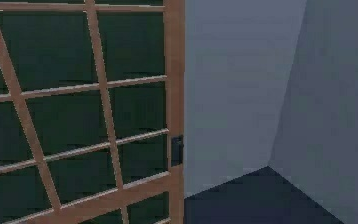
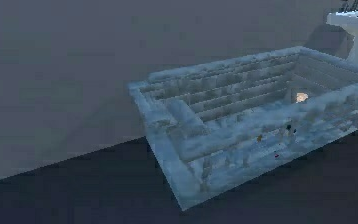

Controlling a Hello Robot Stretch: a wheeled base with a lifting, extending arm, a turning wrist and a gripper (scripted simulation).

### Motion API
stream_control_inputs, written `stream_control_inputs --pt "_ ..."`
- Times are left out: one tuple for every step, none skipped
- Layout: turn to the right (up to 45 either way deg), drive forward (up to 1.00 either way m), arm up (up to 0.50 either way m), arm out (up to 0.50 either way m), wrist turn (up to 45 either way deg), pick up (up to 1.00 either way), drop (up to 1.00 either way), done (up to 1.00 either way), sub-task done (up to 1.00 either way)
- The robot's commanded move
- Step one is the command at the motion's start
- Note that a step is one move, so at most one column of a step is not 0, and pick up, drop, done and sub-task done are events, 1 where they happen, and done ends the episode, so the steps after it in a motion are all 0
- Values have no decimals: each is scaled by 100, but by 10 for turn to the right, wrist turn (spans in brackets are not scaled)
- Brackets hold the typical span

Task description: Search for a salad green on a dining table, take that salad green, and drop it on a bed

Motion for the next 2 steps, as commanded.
stream_control_inputs --pt "-450 0 0 0 0 0 0 0 0" --pt "-90 0 0 0 0 0 0 0 0"
